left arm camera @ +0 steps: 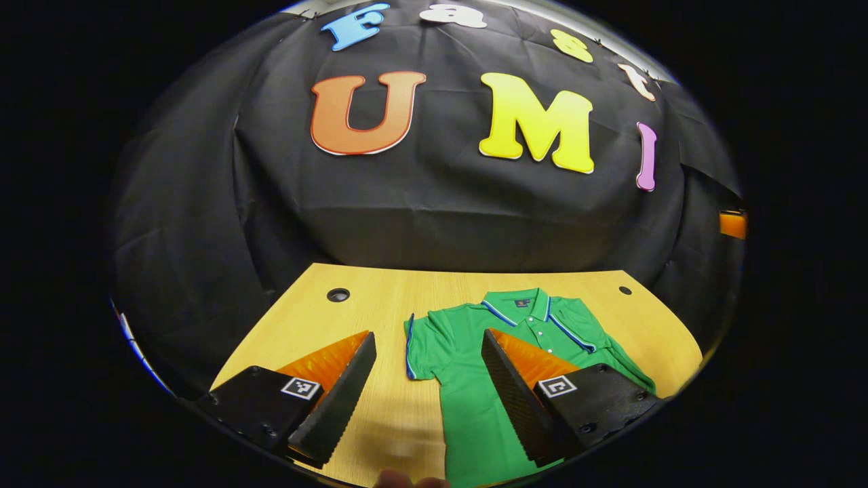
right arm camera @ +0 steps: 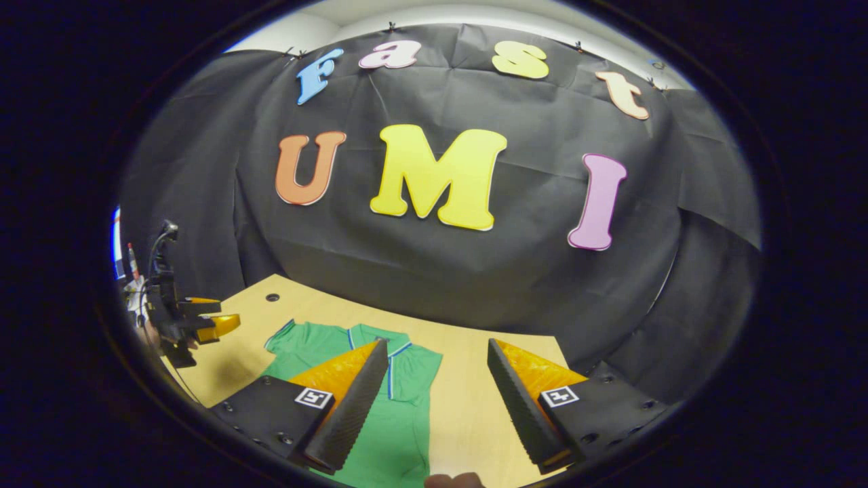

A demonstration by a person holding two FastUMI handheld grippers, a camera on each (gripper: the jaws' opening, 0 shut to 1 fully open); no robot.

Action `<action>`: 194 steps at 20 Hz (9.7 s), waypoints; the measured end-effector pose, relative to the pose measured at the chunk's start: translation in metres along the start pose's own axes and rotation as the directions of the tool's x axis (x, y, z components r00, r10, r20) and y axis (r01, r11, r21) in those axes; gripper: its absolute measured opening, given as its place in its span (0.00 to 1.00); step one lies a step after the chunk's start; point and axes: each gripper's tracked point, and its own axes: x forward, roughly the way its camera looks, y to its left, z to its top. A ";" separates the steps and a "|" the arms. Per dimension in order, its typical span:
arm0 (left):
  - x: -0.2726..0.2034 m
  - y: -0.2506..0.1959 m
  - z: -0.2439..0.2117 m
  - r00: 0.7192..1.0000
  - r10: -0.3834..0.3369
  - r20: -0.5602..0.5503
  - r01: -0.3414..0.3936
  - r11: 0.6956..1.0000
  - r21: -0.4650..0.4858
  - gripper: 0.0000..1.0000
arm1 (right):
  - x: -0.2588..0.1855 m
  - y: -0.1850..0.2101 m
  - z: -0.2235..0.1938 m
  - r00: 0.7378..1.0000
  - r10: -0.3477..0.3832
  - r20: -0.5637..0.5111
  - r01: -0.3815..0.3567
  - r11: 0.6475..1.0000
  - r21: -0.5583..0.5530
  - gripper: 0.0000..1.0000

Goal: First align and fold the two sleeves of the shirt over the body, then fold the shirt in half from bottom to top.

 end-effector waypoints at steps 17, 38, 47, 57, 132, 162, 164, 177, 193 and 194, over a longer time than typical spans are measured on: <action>0.147 0.039 -0.085 0.979 0.001 -0.204 0.008 0.999 0.047 0.94 | -0.032 -0.044 -0.078 0.962 -0.163 -0.218 0.163 0.986 -0.022 0.95; 0.147 0.011 -0.048 0.962 -0.001 -0.274 0.019 0.998 0.062 0.06 | -0.033 -0.061 -0.116 0.955 -0.150 -0.255 0.160 0.987 0.019 0.95; 0.142 -0.103 -0.026 0.955 -0.113 -0.272 0.136 0.989 0.065 0.06 | -0.048 -0.098 -0.129 0.957 -0.169 -0.238 0.204 0.970 0.131 0.95; 0.102 -0.141 -0.009 0.966 -0.153 -0.207 0.168 0.984 0.060 1.00 | -0.050 -0.096 -0.128 0.969 -0.126 -0.212 0.162 0.974 0.161 0.93; -0.145 -0.101 -0.105 0.846 -0.244 -0.474 0.246 0.968 -0.059 0.04 | -0.031 0.016 -0.240 0.778 0.385 -0.496 -0.161 0.886 0.436 0.02; 0.060 -0.072 0.101 0.960 -0.238 -0.146 0.237 0.971 -0.022 0.04 | 0.198 0.000 -0.058 0.902 0.307 -0.303 -0.177 0.904 0.389 0.02; 0.079 -0.072 0.093 0.960 -0.232 -0.158 0.232 0.973 -0.017 0.04 | 0.217 0.001 -0.066 0.903 0.296 -0.310 -0.167 0.910 0.380 0.02; 0.204 -0.059 0.030 0.969 -0.145 -0.202 0.149 0.989 0.003 0.03 | 0.344 0.013 -0.130 0.929 0.178 -0.325 -0.088 0.958 0.273 0.02; 0.220 -0.087 0.040 0.991 -0.050 -0.125 0.059 0.996 0.069 0.99 | 0.358 0.001 -0.123 0.978 0.015 -0.207 0.021 0.985 0.170 0.96; 0.210 -0.086 0.051 0.994 -0.038 -0.105 0.044 0.997 0.058 0.98 | 0.347 -0.001 -0.115 0.980 0.004 -0.197 0.030 0.986 0.166 0.98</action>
